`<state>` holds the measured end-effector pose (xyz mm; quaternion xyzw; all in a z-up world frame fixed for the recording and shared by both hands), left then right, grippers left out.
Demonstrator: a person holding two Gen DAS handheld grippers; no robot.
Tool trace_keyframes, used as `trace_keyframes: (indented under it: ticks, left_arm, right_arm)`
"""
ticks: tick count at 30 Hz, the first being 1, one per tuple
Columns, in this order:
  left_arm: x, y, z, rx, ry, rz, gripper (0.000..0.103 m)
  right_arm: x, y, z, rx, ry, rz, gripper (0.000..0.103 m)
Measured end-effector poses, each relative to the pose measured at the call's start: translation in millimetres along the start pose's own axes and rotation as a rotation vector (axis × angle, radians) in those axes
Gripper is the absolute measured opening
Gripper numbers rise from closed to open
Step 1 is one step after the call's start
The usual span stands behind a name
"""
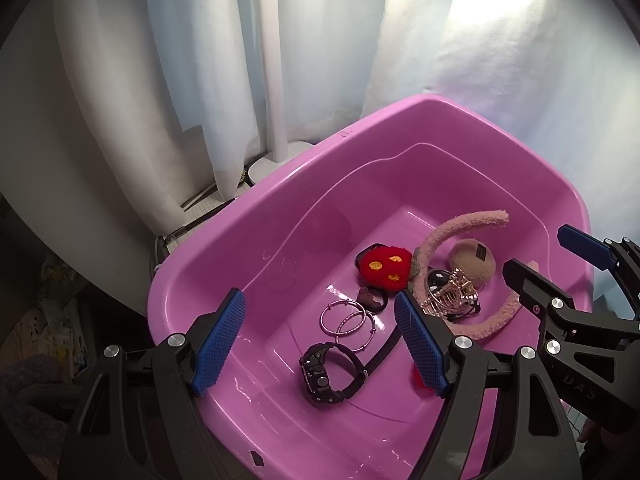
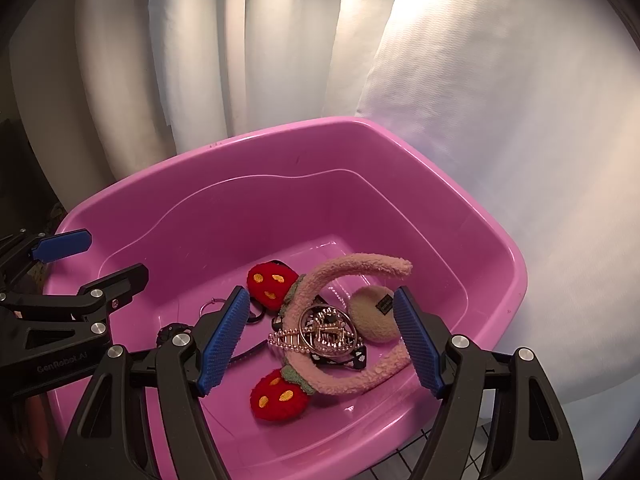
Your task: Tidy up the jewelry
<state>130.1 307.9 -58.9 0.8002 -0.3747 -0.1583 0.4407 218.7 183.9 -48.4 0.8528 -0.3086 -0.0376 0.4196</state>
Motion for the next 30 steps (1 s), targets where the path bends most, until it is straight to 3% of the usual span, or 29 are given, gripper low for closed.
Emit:
trace_keyframes:
  ticks: [30]
  left_arm:
    - [1.2,2.1,2.9,-0.005,0.003,0.007,0.079]
  right_arm:
    - [-2.5,3.6,5.6,0.001,0.0,0.004,0.071]
Point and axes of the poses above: each gripper's, at about its wrist camera, not at the fingertips, and y roughly against the way its jaws point, x to its right, z to its underside, the point moved 6 cm from there along -y, roughly the way its jaws point, and after that the axes turned 11 degrees about y, right-handed, at the moved point
